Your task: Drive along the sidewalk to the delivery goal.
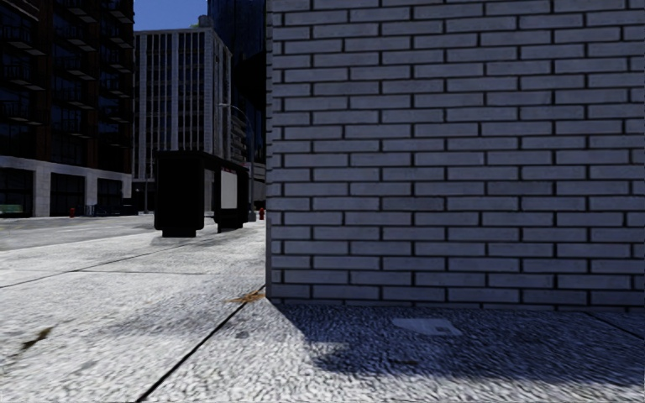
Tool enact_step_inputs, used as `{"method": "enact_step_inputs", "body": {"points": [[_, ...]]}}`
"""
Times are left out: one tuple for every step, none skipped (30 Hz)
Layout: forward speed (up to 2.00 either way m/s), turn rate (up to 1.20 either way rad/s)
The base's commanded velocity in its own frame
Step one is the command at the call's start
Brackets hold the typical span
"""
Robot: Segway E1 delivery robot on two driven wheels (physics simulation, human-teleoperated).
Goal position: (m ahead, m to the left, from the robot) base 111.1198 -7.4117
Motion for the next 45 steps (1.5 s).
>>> {"method": "enact_step_inputs", "body": {"points": [[1.22, 0.68], [1.22, 0.69], [1.22, 0.70], [1.22, 0.71], [1.22, 0.72], [1.22, 0.73], [1.22, 0.73], [1.22, 0.73], [1.22, 0.73], [1.22, 0.73], [1.22, 0.74], [1.22, 0.74], [1.22, 0.74], [1.22, 0.74], [1.22, 0.74], [1.22, 0.74], [1.22, 0.74], [1.22, 0.74], [1.22, 0.74], [1.22, 0.74], [1.22, 0.74], [1.22, 0.74], [1.22, 0.74], [1.22, 0.74], [1.22, 0.74], [1.22, 0.74], [1.22, 0.74], [1.22, 0.74], [1.22, 0.74], [1.22, 0.74], [1.22, 0.74], [1.22, 0.74], [1.22, 0.74], [1.22, 0.72], [1.22, 0.72], [1.22, 0.51], [1.22, 0.40], [1.22, 0.35], [1.22, 0.22], [1.22, 0.11], [1.22, 0.09], [1.22, 0.09], [1.22, 0.09], [1.22, 0.08], [1.22, 0.08]]}}
